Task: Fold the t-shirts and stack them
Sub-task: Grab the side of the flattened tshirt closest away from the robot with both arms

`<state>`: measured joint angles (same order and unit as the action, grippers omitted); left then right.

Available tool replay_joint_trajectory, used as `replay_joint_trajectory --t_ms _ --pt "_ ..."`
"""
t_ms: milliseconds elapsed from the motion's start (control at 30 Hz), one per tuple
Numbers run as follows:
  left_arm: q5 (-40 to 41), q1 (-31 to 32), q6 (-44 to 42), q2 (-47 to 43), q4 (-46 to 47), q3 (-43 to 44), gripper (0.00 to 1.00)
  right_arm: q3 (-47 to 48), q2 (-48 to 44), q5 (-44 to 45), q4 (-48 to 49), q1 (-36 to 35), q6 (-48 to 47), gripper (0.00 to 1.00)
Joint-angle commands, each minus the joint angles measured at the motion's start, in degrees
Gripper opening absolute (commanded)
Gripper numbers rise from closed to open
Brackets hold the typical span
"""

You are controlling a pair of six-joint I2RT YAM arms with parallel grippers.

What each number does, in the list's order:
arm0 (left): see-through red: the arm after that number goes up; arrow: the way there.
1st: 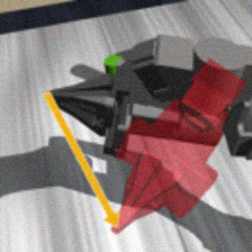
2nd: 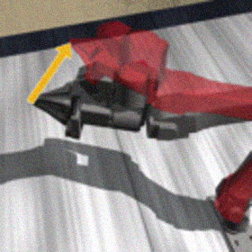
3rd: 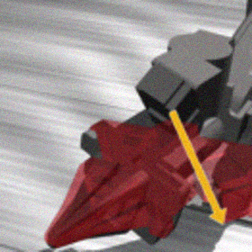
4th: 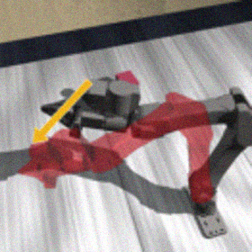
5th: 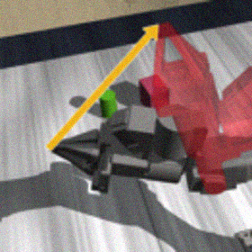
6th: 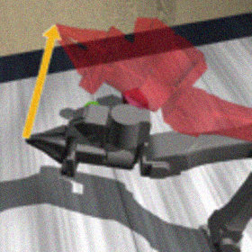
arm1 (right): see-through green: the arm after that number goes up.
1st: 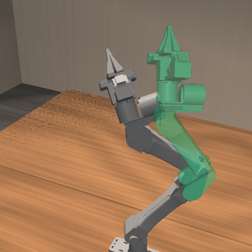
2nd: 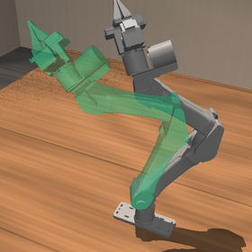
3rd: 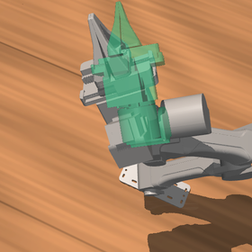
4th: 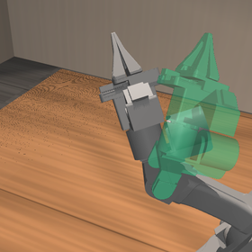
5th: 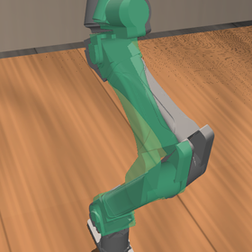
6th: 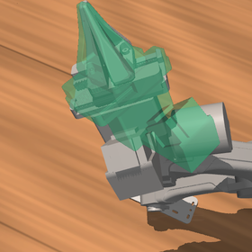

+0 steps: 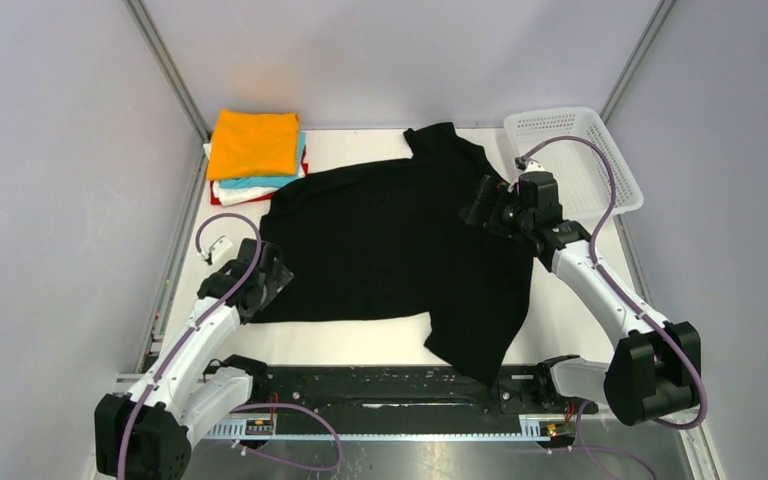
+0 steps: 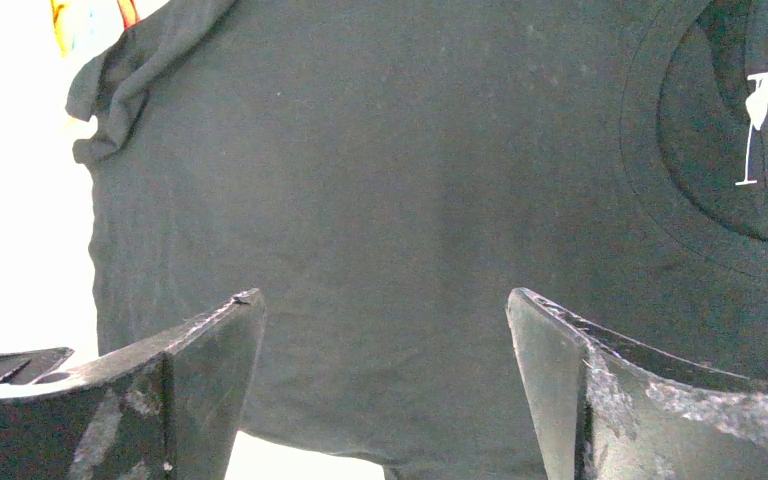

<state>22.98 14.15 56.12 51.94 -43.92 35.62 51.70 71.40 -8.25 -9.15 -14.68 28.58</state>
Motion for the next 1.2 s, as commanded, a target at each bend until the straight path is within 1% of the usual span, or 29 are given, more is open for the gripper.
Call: replay_joint_trajectory --t_ms 0,167,300,400,533,700,800,900,1000,1033,1067,1167 --pt "6.9 -1.6 7.3 -0.1 -2.3 -2.6 0.99 0.6 1.2 -1.0 2.1 0.1 -0.1 1.00" --pt "4.5 -2.2 10.5 3.6 -2.1 -4.5 0.98 0.7 1.8 -0.3 1.9 0.1 -0.3 0.99" --pt "3.1 -2.3 13.5 4.1 -2.5 -6.3 0.95 1.4 2.8 -0.2 1.4 0.2 -0.4 0.99" --pt "2.3 -2.3 15.7 4.3 -0.7 -8.8 0.92 1.7 3.5 -0.3 1.2 0.2 -0.2 1.00" --pt "0.4 -2.3 16.9 6.4 3.3 -10.1 0.83 2.3 4.4 -0.1 0.4 0.2 -0.3 1.00" --pt "2.3 -2.4 17.6 11.0 5.6 -9.2 0.70 2.5 4.7 0.0 0.0 0.4 -0.4 1.00" --pt "2.0 -3.2 17.4 14.4 8.0 -8.4 0.56 2.6 4.7 0.3 -0.3 0.5 -0.4 0.99" --pt "1.8 -3.6 17.2 16.6 9.1 -7.3 0.35 2.6 4.7 0.7 -0.7 0.5 -0.6 0.99" --pt "2.4 -4.6 15.7 18.6 11.4 -6.5 0.19 2.8 4.6 0.2 -0.9 0.5 -1.0 0.99" --pt "3.2 -5.5 15.4 19.7 11.5 -6.1 0.06 3.0 4.5 -0.5 -1.2 0.5 -1.0 0.99" --pt "3.5 -6.0 15.0 20.3 11.7 -5.7 0.00 3.0 4.5 -0.9 -1.3 0.5 -1.1 0.99" --pt "2.5 -7.5 12.4 21.6 12.4 -4.7 0.00 2.9 3.8 -1.9 -2.1 0.5 -1.1 0.99"
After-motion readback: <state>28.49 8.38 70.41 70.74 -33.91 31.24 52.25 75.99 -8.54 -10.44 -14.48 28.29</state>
